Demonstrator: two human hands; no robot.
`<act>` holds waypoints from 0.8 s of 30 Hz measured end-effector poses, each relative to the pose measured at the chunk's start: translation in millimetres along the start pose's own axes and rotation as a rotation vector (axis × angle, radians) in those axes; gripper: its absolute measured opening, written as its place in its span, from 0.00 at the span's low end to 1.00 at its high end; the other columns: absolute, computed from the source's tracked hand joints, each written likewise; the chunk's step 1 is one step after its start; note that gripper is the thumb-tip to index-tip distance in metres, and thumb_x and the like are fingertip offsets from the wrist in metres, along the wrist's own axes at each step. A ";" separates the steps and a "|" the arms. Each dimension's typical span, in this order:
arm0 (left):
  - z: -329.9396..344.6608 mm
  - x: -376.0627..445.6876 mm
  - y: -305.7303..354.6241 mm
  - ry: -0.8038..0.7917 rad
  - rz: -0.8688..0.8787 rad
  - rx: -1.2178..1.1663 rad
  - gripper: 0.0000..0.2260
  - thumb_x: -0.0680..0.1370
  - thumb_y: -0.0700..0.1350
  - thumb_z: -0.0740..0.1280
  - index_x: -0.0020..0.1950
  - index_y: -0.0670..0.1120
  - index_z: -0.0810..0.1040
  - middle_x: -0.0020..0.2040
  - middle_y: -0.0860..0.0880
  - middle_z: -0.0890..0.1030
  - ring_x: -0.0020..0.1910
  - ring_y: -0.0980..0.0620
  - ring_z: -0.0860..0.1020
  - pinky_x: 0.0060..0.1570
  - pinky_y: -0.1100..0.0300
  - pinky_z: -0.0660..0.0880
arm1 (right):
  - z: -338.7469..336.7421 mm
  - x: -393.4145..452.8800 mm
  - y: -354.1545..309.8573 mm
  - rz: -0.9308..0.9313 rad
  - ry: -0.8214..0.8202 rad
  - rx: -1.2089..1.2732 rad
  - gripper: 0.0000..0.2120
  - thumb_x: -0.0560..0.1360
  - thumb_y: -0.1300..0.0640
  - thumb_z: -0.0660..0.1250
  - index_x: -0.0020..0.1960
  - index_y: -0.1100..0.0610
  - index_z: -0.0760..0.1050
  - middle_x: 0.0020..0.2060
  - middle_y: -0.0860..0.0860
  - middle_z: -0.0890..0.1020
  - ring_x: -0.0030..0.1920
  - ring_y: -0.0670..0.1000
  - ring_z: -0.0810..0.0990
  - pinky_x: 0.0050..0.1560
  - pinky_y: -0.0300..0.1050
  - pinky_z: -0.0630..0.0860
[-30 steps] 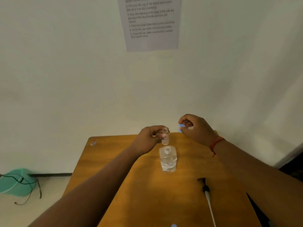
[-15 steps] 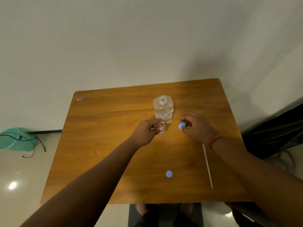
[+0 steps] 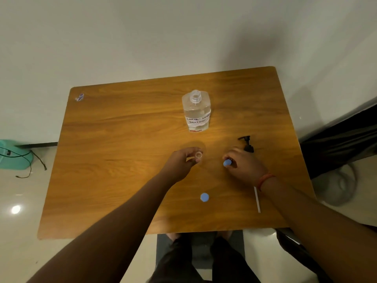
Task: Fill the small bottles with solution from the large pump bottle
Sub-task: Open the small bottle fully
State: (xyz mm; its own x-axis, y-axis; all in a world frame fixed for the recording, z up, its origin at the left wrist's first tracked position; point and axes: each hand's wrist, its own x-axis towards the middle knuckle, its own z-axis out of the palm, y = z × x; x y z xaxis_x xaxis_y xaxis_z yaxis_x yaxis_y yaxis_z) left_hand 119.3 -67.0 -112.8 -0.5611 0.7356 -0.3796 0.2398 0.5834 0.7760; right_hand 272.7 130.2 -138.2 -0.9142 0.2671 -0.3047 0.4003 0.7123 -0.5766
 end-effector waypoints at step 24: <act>6.8 -2.0 -7.6 -0.090 -0.100 -0.016 0.17 0.81 0.38 0.68 0.69 0.50 0.78 0.71 0.49 0.77 0.71 0.52 0.72 0.66 0.62 0.69 | 13.8 -0.4 6.2 0.059 -0.032 0.000 0.23 0.77 0.53 0.69 0.69 0.54 0.69 0.66 0.51 0.70 0.62 0.52 0.74 0.58 0.46 0.73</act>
State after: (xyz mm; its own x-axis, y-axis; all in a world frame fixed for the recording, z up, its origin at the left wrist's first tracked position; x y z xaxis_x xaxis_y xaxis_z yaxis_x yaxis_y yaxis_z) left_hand 124.0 -70.6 -121.4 -0.5084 0.7022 -0.4985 0.1733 0.6505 0.7395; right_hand 276.5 125.6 -152.2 -0.8866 0.2879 -0.3621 0.4534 0.6960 -0.5567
